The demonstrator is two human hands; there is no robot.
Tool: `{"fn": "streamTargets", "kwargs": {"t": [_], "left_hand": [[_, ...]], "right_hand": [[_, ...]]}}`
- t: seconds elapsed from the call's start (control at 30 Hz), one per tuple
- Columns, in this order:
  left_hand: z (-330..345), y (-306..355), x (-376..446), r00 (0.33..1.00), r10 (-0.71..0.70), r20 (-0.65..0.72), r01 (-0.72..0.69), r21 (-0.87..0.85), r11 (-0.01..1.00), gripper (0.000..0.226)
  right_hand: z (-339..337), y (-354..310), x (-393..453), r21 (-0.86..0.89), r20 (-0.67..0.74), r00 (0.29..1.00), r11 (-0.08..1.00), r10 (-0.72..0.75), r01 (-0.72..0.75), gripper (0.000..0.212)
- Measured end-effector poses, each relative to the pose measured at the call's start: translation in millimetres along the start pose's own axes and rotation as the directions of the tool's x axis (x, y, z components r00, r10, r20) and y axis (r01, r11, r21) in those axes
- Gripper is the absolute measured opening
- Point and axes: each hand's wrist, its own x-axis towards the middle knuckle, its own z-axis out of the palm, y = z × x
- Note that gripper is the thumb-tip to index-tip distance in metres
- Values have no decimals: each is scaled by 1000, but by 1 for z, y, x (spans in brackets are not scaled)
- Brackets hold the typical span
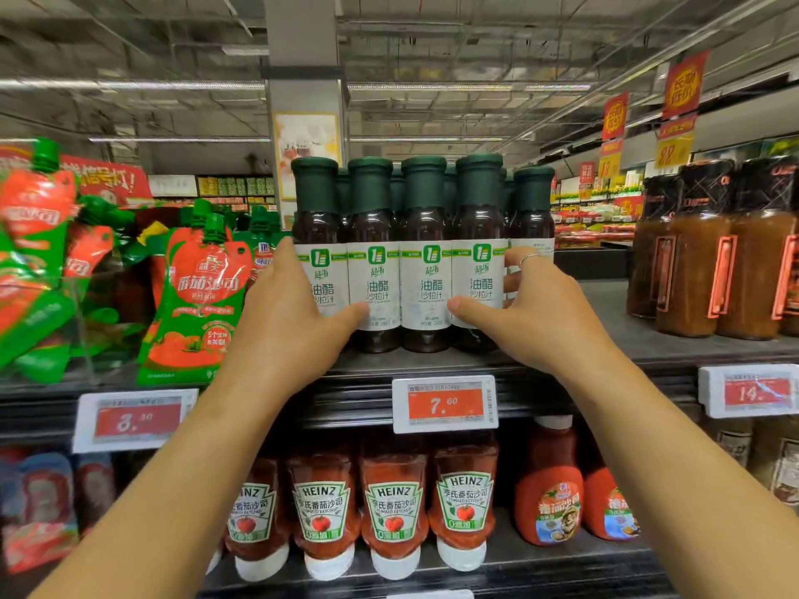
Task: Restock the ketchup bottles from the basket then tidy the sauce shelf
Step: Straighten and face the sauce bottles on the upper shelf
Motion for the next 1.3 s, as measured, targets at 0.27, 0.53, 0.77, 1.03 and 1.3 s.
{"fn": "streamTargets", "kwargs": {"t": [0.27, 0.53, 0.77, 1.03, 1.3], "left_hand": [[-3, -13, 8, 986, -107, 124, 110, -17, 994, 54], [-4, -7, 9, 980, -108, 169, 104, 35, 994, 56], [-3, -8, 6, 984, -92, 155, 78, 90, 993, 55], [0, -18, 3, 980, -97, 172, 98, 4, 995, 49], [4, -17, 1, 987, -79, 141, 77, 21, 997, 48]], "right_hand": [[-1, 6, -1, -1, -26, 1000, 1000, -15, 15, 43], [-8, 7, -1, -10, -18, 1000, 1000, 12, -12, 44], [-6, 8, -4, -3, -14, 1000, 1000, 8, -8, 44], [-4, 11, -4, 28, 19, 1000, 999, 15, -15, 44], [-4, 15, -5, 63, 27, 999, 998, -17, 15, 48]]}}
